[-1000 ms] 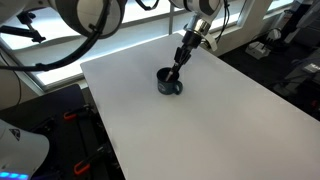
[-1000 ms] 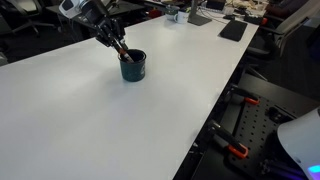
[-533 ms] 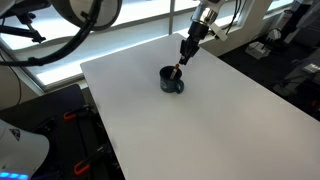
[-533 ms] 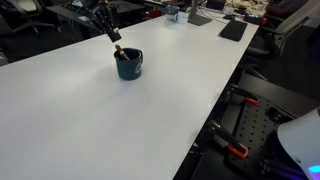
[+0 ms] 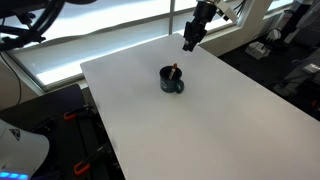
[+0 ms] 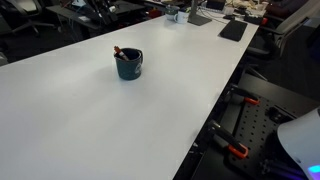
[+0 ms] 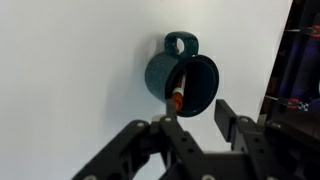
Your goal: Remove the marker from the blue cup and put it on the table
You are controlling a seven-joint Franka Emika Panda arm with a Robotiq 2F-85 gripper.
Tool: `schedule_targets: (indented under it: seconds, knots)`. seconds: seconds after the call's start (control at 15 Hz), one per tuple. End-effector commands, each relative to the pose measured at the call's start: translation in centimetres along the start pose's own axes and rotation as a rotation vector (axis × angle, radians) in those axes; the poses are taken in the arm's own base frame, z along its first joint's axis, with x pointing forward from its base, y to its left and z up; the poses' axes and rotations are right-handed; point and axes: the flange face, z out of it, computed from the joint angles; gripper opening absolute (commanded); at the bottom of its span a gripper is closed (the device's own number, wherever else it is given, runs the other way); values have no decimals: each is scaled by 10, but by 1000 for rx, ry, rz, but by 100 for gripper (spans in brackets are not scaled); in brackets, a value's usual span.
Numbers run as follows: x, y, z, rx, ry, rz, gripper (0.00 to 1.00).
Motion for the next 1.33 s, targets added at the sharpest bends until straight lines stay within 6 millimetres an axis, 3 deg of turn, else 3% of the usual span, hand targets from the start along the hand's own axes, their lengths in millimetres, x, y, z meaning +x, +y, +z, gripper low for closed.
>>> schedule_targets:
  seconds: [0.0, 0.2, 0.27, 0.67, 1.27]
  knots:
    - [15, -8, 14, 32, 36, -101, 74]
    - [25, -7, 37, 75, 63, -179, 98]
    - [26, -7, 44, 86, 68, -197, 100]
    - [22, -9, 76, 135, 89, -223, 100]
    - [4, -19, 90, 144, 110, -204, 99]
